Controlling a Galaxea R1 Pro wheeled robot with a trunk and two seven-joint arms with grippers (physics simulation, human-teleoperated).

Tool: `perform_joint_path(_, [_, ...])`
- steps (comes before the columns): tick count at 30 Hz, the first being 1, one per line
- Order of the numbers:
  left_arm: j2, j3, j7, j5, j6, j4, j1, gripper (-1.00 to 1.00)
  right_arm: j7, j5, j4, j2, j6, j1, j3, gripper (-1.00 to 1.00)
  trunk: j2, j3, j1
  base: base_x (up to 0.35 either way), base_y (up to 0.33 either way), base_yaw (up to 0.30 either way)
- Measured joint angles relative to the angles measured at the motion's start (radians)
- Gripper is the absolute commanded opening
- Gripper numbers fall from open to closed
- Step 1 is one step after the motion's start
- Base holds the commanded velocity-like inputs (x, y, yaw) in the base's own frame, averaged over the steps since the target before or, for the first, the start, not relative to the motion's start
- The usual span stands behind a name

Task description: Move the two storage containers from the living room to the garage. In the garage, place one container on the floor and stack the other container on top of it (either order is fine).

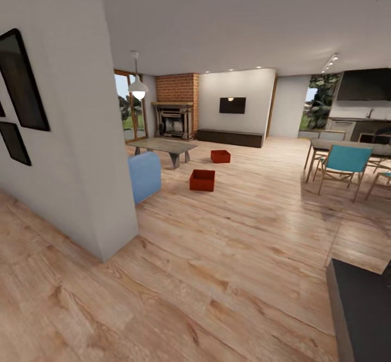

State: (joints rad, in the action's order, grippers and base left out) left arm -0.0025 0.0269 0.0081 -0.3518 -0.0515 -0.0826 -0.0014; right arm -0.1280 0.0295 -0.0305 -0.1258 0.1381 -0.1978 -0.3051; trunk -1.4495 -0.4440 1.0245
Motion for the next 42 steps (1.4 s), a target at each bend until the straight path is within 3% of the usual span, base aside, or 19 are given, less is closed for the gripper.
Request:
perform_joint_path(12, [0.001,0.000,-0.001,0.000,0.000,0.000,0.000,1.00,0.000,0.001,0.000,-0.001,0.000,0.000,-0.001,1.00,0.000,0.000,0.000,0.315,0.134,-0.254])
perform_joint_path(42, [0.001,0.000,0.000,-0.002,0.000,0.000,0.000,1.00,0.000,0.003,0.000,-0.002,0.000,0.000,-0.001,1.00,0.000,0.000,0.000,0.321,0.005,-0.006])
